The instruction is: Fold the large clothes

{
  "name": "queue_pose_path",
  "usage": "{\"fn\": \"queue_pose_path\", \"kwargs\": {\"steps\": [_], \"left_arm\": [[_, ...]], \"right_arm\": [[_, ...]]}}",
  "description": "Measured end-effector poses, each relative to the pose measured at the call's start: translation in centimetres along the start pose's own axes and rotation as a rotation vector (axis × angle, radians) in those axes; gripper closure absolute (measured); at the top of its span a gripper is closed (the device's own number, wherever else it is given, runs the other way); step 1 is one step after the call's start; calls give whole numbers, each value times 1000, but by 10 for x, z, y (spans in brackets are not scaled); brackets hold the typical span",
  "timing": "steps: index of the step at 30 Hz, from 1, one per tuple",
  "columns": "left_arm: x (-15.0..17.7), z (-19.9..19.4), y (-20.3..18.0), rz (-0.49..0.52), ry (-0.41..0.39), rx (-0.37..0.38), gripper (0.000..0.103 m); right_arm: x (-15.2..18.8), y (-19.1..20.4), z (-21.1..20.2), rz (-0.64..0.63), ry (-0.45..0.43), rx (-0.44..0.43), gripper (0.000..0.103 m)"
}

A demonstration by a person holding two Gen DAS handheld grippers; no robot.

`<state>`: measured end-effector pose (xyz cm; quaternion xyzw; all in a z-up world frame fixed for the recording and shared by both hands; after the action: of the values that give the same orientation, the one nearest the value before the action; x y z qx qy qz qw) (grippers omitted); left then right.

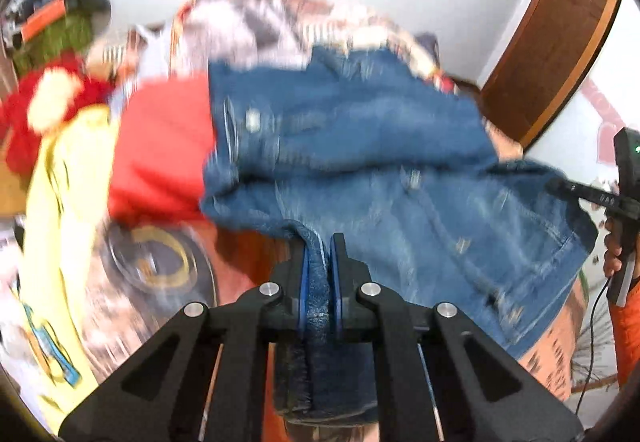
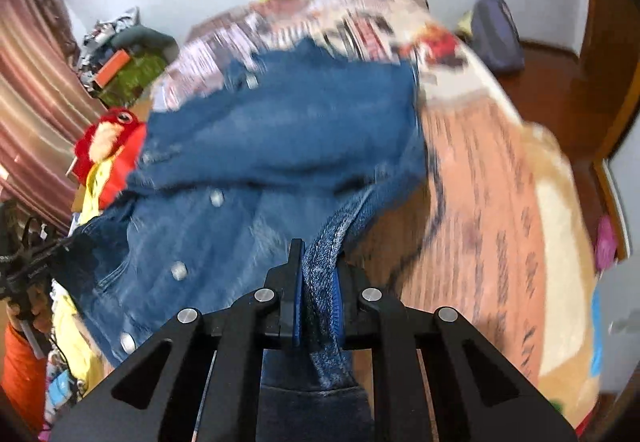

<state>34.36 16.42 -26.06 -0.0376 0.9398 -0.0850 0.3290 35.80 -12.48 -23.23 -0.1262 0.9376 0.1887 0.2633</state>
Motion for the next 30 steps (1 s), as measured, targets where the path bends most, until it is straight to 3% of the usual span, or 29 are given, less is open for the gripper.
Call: {"fn": "queue_pose_path", "kwargs": {"steps": [6,9,12,14,18,20,25,28,30], "left_arm": [[-71,-12,13,-48,-129,12,95],[-107,-9,35,-69,-194,-64,103],[-141,-8,67,-125,-276,-176,103],[-152,-3,82,-147,-288,-204,103],[-149,37,100,-137,-189,-236,103],[-133,59,103,-127,-125,-242,103],[-90,95,101,-105,19,-241,100],[-72,98,96,-61,58,-265,91],[-66,92,90,-20,60,-289,75]], "right_arm": [[-53,0,-2,7,-90,-1,93],[-84,-11,4,65,-127,-4,93],[-107,-22,18,139,-141,-19,93],[-116,-29,32,176,-136,-20,93],[-123,-42,70,182,-109,57,93],[-119,-50,93,169,-78,110,92],[-101,-68,123,195,2,143,91],[-93,-72,120,254,29,83,85],[-89,-71,113,280,56,46,77]]}}
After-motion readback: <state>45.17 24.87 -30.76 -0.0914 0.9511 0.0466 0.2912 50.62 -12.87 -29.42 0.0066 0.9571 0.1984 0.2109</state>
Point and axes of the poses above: each gripper's, at about its wrist camera, not at the fingertips, and z roughly the way its jaws point, y to its left, x to its underside, the point moved 10 cm from there along z, roughly the way its jaws point, and after that the axes turned 2 degrees about z, right-handed, at the moved point
